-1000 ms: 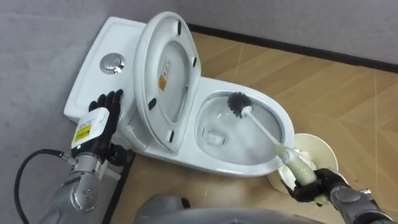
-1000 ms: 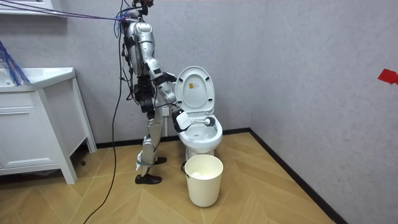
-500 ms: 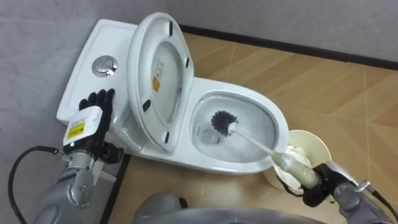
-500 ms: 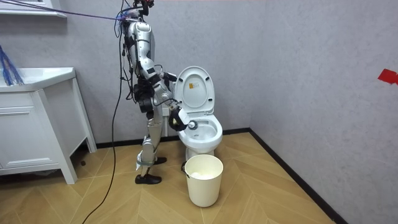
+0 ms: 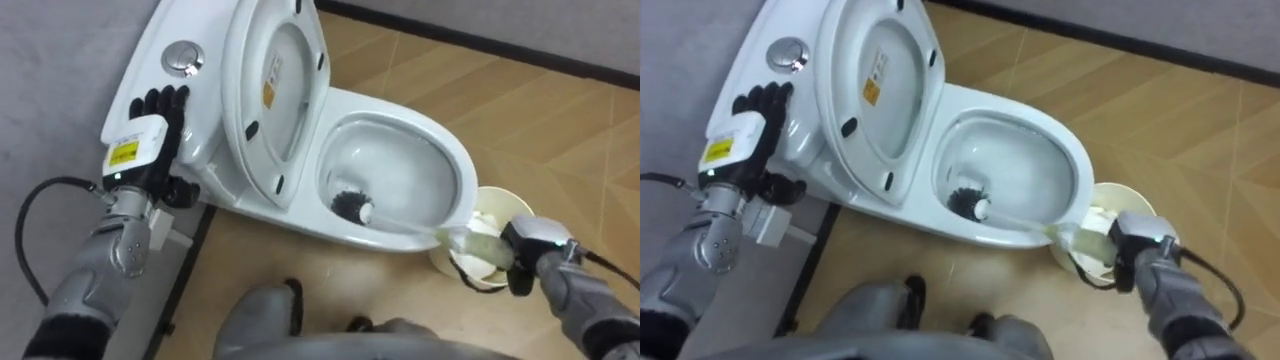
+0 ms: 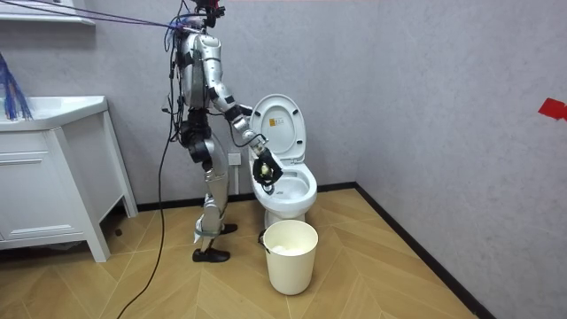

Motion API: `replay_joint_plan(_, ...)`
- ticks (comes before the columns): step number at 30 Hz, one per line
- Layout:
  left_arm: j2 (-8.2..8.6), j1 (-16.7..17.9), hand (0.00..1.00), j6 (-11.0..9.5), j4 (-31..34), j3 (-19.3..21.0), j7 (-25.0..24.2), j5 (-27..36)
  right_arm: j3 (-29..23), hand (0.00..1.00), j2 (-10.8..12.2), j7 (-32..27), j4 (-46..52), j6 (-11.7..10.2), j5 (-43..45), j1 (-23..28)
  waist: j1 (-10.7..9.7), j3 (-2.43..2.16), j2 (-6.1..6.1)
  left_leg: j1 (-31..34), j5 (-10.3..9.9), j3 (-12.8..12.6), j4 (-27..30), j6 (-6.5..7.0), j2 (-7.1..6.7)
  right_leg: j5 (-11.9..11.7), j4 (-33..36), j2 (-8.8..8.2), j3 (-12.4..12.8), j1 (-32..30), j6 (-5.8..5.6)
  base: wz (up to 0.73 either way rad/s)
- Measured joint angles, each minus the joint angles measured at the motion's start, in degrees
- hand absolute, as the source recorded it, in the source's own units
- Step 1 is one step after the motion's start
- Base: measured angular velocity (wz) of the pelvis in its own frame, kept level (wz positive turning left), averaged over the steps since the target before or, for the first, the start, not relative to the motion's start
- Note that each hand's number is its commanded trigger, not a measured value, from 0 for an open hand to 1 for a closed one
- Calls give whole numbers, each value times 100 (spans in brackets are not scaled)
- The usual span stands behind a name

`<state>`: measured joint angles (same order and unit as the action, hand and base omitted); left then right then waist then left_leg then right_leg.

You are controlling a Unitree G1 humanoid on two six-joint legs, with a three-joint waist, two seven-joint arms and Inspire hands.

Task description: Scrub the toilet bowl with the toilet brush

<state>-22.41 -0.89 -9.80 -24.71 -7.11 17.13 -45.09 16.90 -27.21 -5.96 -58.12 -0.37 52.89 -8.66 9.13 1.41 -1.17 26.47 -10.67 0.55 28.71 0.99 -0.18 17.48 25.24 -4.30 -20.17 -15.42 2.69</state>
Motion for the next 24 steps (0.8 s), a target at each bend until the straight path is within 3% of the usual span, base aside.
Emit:
replay_joint_plan(3,-105,-343,0,-102,3,-153,68,21,265,100,-328,-220,-167,5,44,-381,159,70,108,517,0,91,302,1,27,43,352,-51,-104,-492,50,6)
replay_joint_plan(6,-137,-558,0,-163,14,-265,211,68,524,100,-584,-410,-238,74,36,-633,252,84,152,940,54,112,420,42,-33,134,721,-194,-133,-997,60,8)
replay_joint_plan(10,-208,-691,0,-282,35,-348,484,69,693,100,-666,-553,-391,121,-38,-1006,270,118,205,1410,87,89,638,74,-115,262,1178,-404,-212,-1500,64,12)
replay_joint_plan(14,-545,-1077,0,-401,62,-697,781,69,959,100,-938,-785,-461,184,-296,-1463,475,178,370,2074,90,115,932,124,-165,355,1659,-570,-287,-2165,94,7)
replay_joint_plan(16,-606,-1196,0,-395,72,-757,883,67,1052,100,-1010,-875,-459,252,-335,-1600,570,179,389,2296,90,114,1042,131,-175,380,1808,-614,-293,-2388,110,2)
replay_joint_plan(19,-642,-1219,0,-385,86,-771,1185,79,1113,100,-1029,-966,-474,407,-411,-1925,549,180,399,2588,116,119,1126,159,-216,417,1990,-698,-323,-2685,126,8)
replay_joint_plan(24,-653,-1278,0,-198,322,-886,1507,385,1284,100,-1061,-949,-436,546,-1571,-2069,560,188,381,3003,127,74,1296,181,-260,476,2269,-788,-251,-3144,127,2)
